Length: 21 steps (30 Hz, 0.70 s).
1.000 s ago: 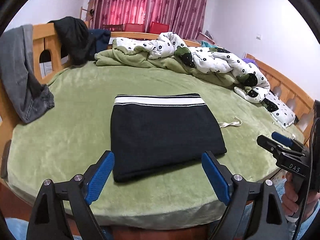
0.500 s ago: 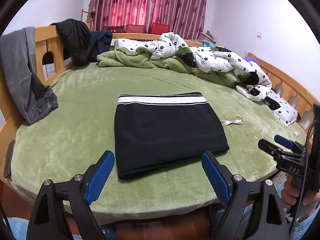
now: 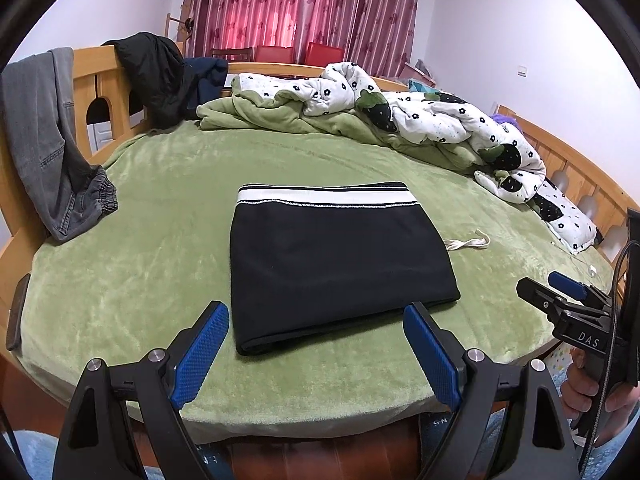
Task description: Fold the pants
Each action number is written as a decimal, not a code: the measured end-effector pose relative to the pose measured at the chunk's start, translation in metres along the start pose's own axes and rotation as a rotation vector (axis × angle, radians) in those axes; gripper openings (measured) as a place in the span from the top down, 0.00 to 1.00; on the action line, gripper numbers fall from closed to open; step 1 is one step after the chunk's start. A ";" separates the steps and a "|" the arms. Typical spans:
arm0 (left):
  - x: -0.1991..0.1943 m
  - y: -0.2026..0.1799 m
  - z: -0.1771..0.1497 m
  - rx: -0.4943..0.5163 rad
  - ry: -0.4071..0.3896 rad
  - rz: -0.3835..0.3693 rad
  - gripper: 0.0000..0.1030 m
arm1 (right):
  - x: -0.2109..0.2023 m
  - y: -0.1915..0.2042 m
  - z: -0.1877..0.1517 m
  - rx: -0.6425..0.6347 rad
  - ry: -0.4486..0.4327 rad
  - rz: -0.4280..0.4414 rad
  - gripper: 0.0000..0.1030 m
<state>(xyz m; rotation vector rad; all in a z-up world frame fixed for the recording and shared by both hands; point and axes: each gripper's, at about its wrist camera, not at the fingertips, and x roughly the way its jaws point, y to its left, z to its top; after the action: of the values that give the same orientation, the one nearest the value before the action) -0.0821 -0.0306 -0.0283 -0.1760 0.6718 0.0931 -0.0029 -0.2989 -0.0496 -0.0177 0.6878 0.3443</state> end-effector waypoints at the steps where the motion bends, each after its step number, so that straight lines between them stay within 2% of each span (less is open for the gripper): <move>1: 0.000 0.000 0.000 -0.001 -0.001 0.000 0.14 | 0.000 0.000 0.000 0.001 0.000 0.000 0.08; 21: 0.002 0.008 0.002 0.001 0.003 -0.004 0.14 | 0.001 0.001 -0.001 0.008 0.000 -0.005 0.08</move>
<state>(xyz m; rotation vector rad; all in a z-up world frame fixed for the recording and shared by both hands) -0.0800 -0.0226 -0.0289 -0.1769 0.6743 0.0884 -0.0031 -0.2974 -0.0512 -0.0122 0.6891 0.3369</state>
